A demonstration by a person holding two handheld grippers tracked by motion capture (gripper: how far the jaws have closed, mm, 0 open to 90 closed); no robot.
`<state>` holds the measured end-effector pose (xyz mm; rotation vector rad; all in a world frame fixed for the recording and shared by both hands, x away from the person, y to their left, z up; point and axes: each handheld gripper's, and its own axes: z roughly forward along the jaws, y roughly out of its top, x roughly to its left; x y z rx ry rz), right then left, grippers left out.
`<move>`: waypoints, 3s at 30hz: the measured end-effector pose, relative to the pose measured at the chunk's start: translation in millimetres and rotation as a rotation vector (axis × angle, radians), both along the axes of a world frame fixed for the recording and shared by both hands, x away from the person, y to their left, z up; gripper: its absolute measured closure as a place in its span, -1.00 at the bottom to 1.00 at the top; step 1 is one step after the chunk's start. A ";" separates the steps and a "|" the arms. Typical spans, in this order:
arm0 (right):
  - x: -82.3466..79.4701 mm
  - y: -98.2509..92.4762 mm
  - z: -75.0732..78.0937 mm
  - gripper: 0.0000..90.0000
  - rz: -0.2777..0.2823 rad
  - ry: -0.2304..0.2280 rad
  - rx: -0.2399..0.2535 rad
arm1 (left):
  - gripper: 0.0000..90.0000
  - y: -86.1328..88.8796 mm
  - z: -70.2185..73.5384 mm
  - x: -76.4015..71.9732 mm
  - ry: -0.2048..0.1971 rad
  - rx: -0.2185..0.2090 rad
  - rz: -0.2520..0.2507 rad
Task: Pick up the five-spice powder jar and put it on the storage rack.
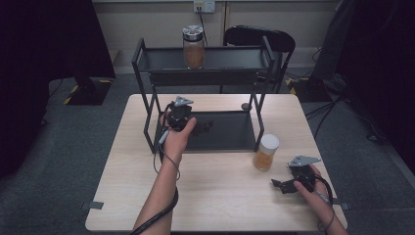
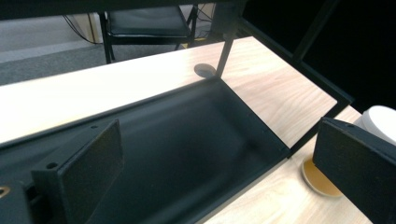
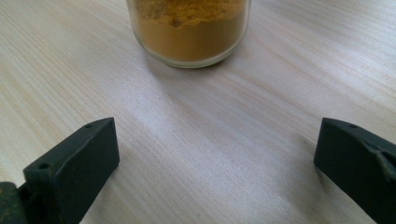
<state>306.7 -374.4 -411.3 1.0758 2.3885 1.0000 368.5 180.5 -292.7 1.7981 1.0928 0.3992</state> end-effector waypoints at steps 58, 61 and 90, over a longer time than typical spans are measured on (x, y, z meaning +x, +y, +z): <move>0.1 -0.1 0.1 -1.00 0.001 0.000 -0.001 | -0.97 18.4 -106.6 -72.9 0.052 0.067 -0.060; 0.1 -0.1 0.1 -1.00 0.001 0.000 -0.001 | -0.97 19.8 -109.2 -76.1 0.062 0.080 -0.070; 0.1 0.0 0.1 -1.00 0.001 0.000 -0.001 | -0.97 14.7 -126.0 -93.5 0.100 0.237 -0.101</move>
